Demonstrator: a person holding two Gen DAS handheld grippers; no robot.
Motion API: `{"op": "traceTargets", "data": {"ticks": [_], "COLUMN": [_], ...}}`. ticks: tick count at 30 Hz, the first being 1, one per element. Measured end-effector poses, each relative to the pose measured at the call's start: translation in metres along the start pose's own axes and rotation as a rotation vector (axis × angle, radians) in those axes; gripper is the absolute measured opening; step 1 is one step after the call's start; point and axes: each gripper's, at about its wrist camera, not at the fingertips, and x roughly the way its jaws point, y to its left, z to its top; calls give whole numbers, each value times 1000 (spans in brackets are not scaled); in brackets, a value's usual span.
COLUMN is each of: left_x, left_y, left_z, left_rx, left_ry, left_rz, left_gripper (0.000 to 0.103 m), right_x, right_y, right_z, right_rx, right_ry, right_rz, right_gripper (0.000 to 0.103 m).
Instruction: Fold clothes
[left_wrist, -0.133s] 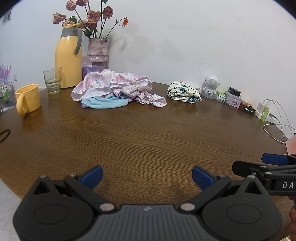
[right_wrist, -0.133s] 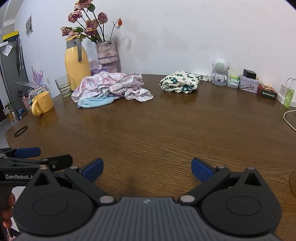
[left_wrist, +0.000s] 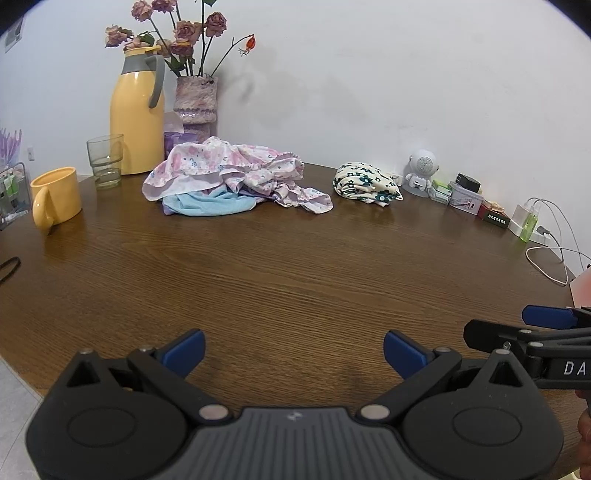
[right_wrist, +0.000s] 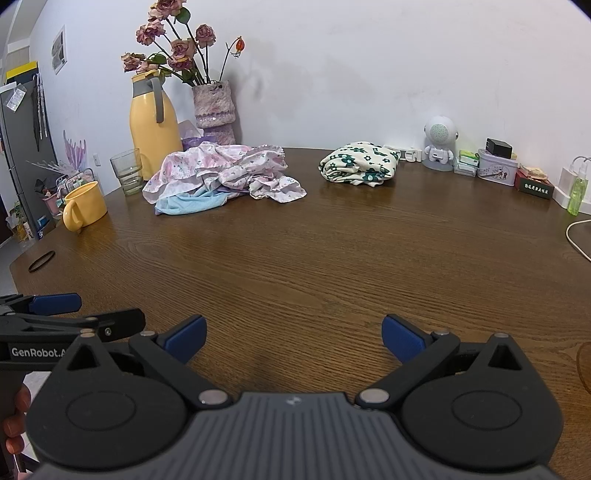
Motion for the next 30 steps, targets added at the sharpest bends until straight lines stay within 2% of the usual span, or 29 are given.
{"op": "traceTargets", "data": {"ticks": [30], "left_x": [5], "left_y": [5], "left_z": [-5], "left_rx": [6], "left_ry": [-6], "left_rz": [7], "left_gripper": [103], "right_x": [5], "right_y": [-1], "right_z": [-9], "right_rx": [2], "right_ry": [-2], "right_rz": [11], "right_gripper": [103]}}
